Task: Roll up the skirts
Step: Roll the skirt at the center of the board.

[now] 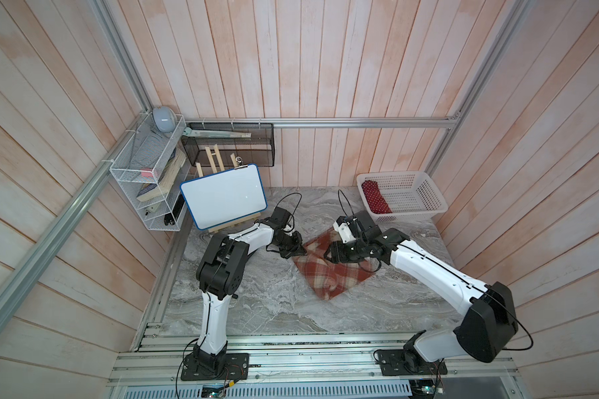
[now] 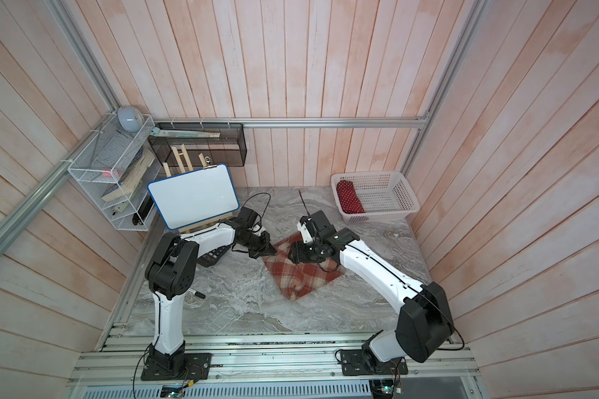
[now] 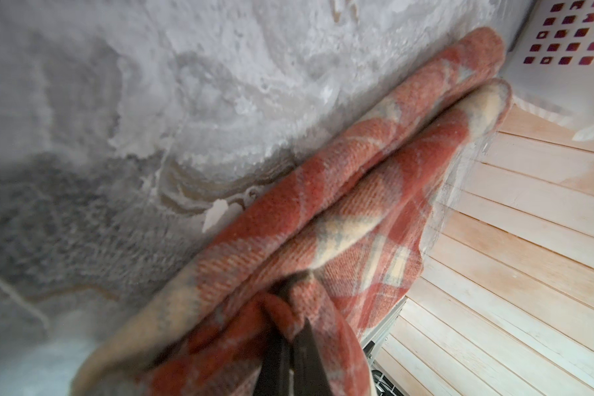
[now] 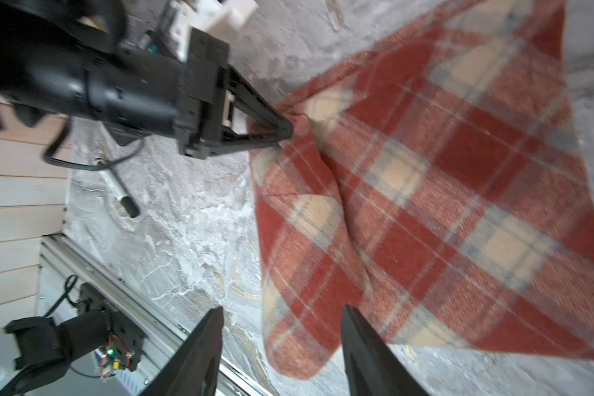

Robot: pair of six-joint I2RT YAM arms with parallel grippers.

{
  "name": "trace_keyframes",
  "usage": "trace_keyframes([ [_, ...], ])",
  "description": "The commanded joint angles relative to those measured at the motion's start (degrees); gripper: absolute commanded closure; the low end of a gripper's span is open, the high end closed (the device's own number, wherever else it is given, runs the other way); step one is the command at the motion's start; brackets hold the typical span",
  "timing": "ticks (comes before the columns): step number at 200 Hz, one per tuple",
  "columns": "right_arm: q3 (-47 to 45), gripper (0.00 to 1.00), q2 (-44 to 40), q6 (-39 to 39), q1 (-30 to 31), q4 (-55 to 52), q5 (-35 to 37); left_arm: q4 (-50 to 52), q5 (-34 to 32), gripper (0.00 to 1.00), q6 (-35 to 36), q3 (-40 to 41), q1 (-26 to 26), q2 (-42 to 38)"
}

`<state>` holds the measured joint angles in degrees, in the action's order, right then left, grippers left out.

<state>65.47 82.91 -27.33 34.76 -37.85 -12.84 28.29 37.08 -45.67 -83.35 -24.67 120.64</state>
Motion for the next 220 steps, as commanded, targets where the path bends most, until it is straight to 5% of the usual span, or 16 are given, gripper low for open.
trace_keyframes([
  [1, -4.24, 0.44, 0.48, -1.05, -0.95, -3.17, 1.22, 1.52, -0.63, 1.0, 0.69, 1.51, -0.55, -0.83],
  [34, 2.33, 0.45, 3.89, 2.05, 8.44, -11.55, 17.24, 2.03, -0.61, 1.0, 1.11, 0.66, -0.48, -0.84],
  [91, 1.97, 0.46, 4.19, -1.45, 10.33, -8.45, 14.77, 1.5, 0.28, 1.0, 0.76, 0.71, -0.48, -0.76],
  [141, 14.15, 0.42, 14.05, 2.44, 20.77, -19.89, 30.53, 2.15, 1.14, 1.0, 0.92, -0.69, -0.48, 0.23],
  [220, 21.38, 0.41, 25.76, -0.03, 32.41, -28.84, 39.66, 1.44, 1.67, 1.0, 1.15, -0.3, -0.38, 0.28],
])
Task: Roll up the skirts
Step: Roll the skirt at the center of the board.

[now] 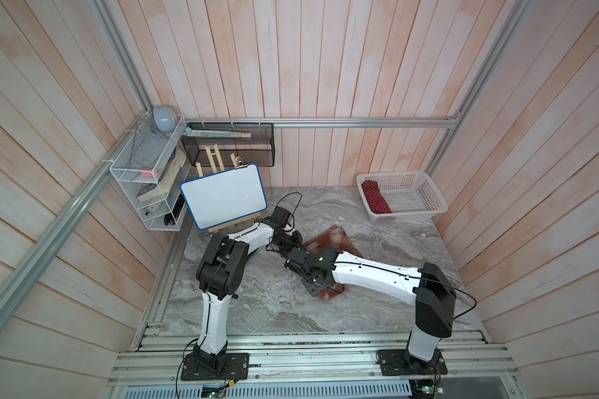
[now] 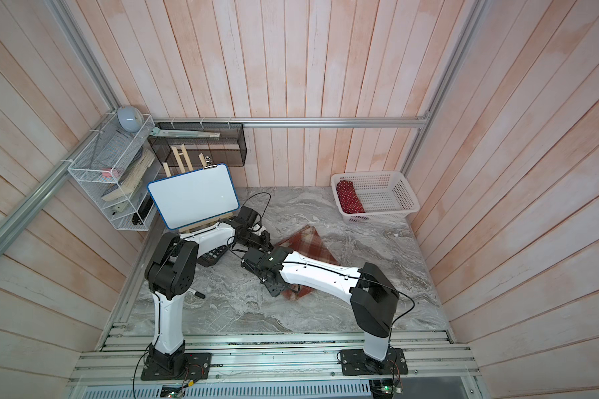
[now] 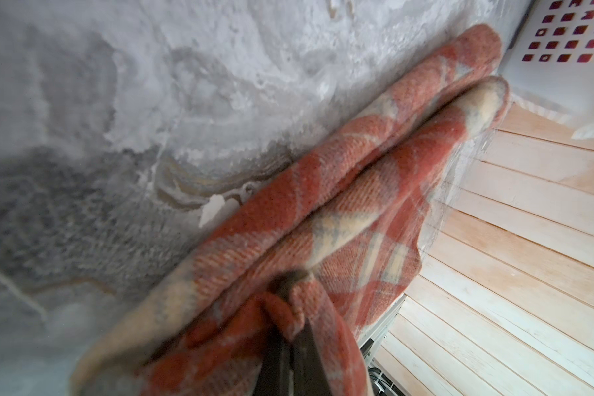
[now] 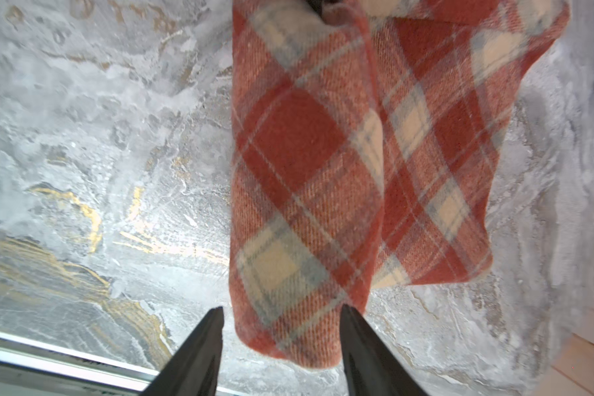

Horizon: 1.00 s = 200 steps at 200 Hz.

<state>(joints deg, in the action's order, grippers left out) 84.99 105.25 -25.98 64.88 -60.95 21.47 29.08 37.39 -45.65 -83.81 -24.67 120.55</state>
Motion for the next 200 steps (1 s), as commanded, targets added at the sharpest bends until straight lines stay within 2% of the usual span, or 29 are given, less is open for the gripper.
trace_keyframes([
  [1, 1.85, 0.41, 3.58, -1.42, 2.32, -5.79, 5.43, 0.64, 1.37, 1.0, 1.15, 0.15, -0.43, 0.33],
  [68, 0.16, 0.45, 10.96, -1.12, 2.48, -6.0, 11.63, -0.96, 1.86, 1.0, 0.41, 1.76, -0.24, -0.41],
  [113, -1.94, 0.41, 12.68, -0.04, 2.46, -3.48, 9.16, -0.95, 2.16, 1.0, 0.35, 1.66, 0.27, -0.41],
  [125, -1.76, 0.37, 13.05, -0.04, 2.44, -3.2, 7.93, -1.02, 2.34, 1.0, 0.21, 1.58, 0.34, -0.37],
  [151, 1.14, 0.35, 11.52, -0.79, 2.45, -3.55, 5.29, -0.33, 2.8, 1.0, 0.6, 0.73, 0.49, 0.19],
  [200, 8.04, 0.35, 11.88, -1.97, 2.64, -9.73, 7.17, -0.43, 2.68, 1.0, 0.47, 0.84, 1.0, -0.15],
])
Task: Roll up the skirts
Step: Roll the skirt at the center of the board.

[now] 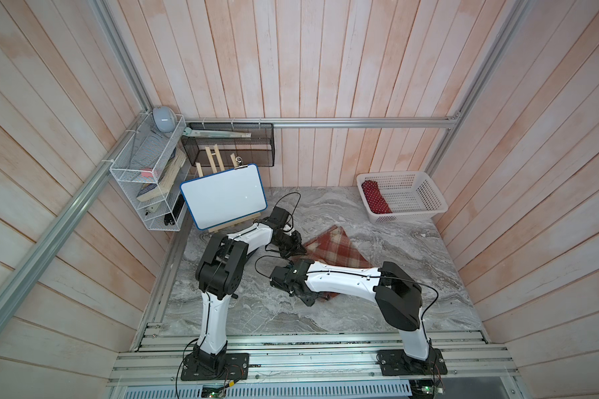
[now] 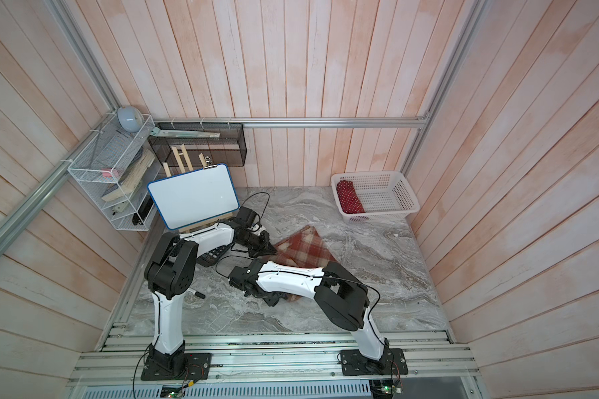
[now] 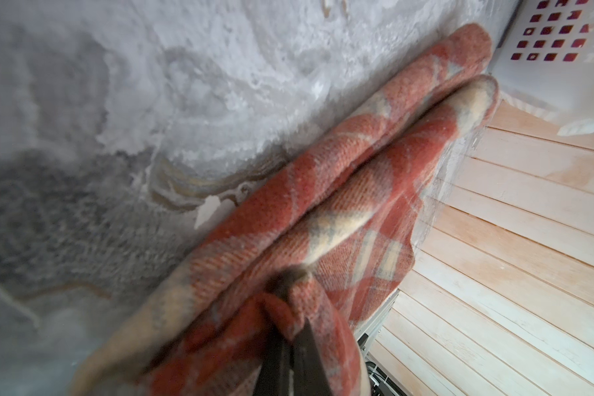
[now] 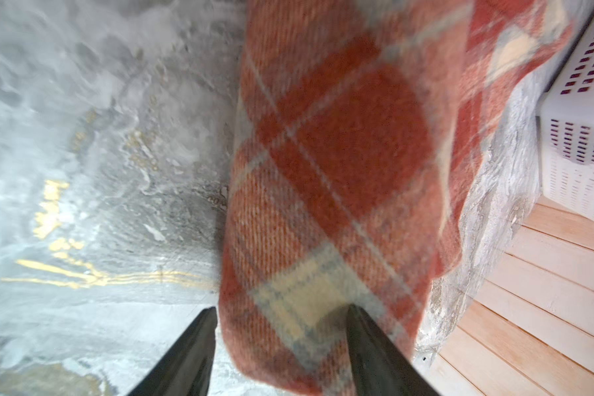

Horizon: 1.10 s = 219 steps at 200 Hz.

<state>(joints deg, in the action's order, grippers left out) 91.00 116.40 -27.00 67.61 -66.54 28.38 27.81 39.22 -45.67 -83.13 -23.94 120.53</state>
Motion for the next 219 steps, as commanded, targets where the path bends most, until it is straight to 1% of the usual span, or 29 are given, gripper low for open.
trace_keyframes([
  [1, 2.05, 0.35, 0.75, -0.9, -0.06, -4.22, 0.22, 0.84, 0.85, 1.0, 0.49, 0.16, 0.29, -0.13],
  [23, 1.96, 0.35, 1.89, -0.94, 0.52, -5.48, 0.88, 0.88, 1.09, 1.0, 0.66, -0.15, 0.51, 0.25],
  [65, 0.3, 0.35, 2.05, -2.04, 0.6, -4.45, -0.26, 0.94, 1.25, 1.0, 0.76, -0.14, 1.07, 0.01],
  [83, -0.29, 0.34, 2.71, -1.88, 0.66, -3.62, -1.2, 0.75, 1.47, 1.0, 0.59, -0.17, 1.09, 0.03],
  [92, 0.02, 0.29, 3.23, -1.91, 0.68, -3.39, -1.75, 0.69, 1.69, 1.0, 0.51, -0.09, 1.09, 0.07],
  [119, -0.28, 0.29, 4.92, -1.74, 0.94, -2.86, -2.07, 0.93, 1.56, 1.0, 0.48, -0.51, 1.14, -0.03],
  [143, -2.73, 0.28, 5.76, -1.44, 1.01, -1.58, -3.07, 0.93, 1.66, 1.0, 0.41, -0.56, 1.09, 0.07],
  [175, -6.16, 0.28, 7.11, -1.82, 0.86, -1.03, -1.78, 0.83, 1.73, 1.0, 0.32, -0.28, 1.11, 0.14],
  [195, -7.68, 0.3, 8.27, -2.0, 0.81, -0.94, -0.56, 0.84, 1.82, 1.0, 0.32, -0.32, 1.09, 0.11],
  [219, -8.8, 0.31, 8.83, -2.39, 0.4, -0.75, 1.97, 0.84, 1.91, 1.0, 0.32, -0.36, 1.09, 0.13],
])
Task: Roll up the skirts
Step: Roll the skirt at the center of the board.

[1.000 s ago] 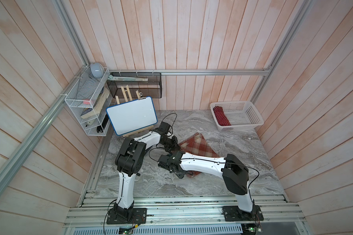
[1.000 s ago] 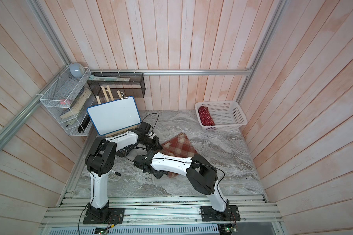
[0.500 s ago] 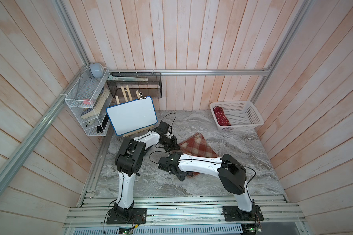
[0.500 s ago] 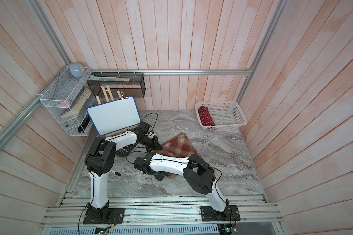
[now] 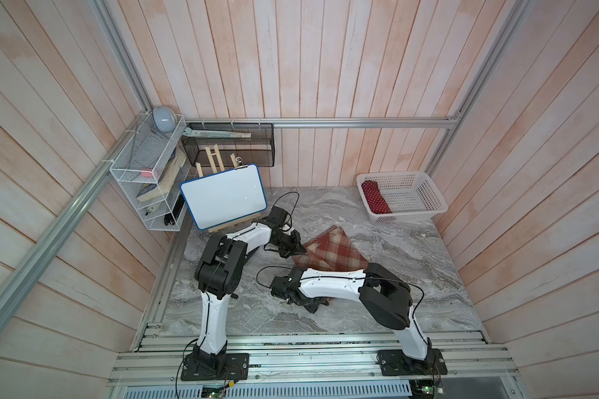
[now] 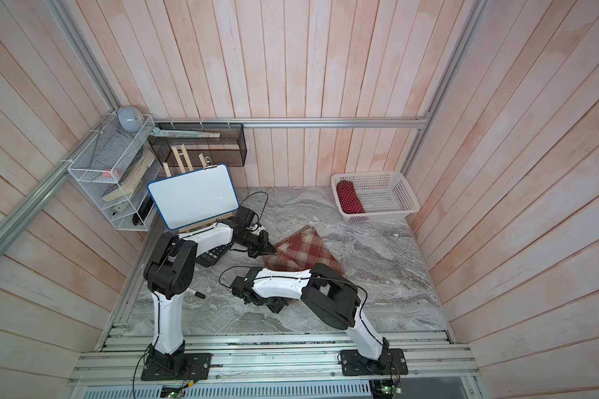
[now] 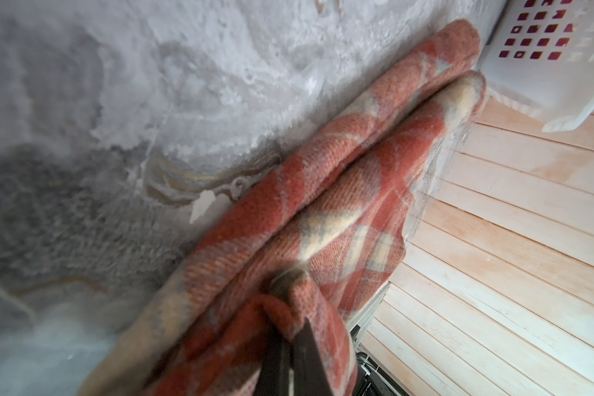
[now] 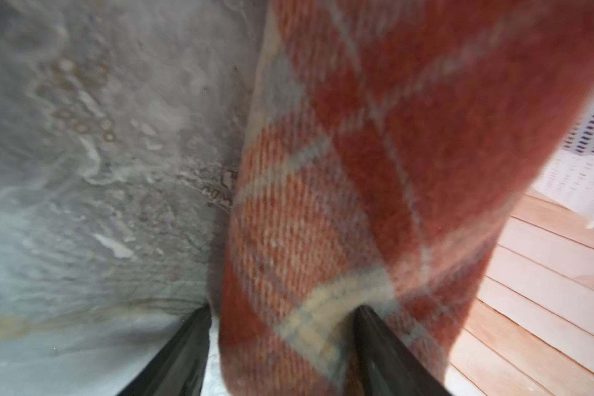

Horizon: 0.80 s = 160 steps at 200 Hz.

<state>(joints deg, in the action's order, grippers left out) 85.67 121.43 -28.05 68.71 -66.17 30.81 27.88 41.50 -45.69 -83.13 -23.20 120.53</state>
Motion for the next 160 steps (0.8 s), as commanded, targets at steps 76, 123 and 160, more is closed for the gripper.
trace_keyframes([
  [76, -9.23, 0.76, 4.69, 0.08, -5.63, 4.22, -0.4, 0.79, -0.33, 1.0, 0.25, 0.59, 0.43, 0.05],
  [123, -9.82, 1.0, 1.77, 1.92, -7.61, 7.95, -3.84, 0.0, -1.67, 0.91, 0.26, 0.75, 0.66, -1.73],
  [160, -8.56, 1.0, -1.91, 3.26, -8.81, 8.75, -6.95, -3.12, -1.9, 0.58, -1.2, 1.49, 1.57, -4.58],
])
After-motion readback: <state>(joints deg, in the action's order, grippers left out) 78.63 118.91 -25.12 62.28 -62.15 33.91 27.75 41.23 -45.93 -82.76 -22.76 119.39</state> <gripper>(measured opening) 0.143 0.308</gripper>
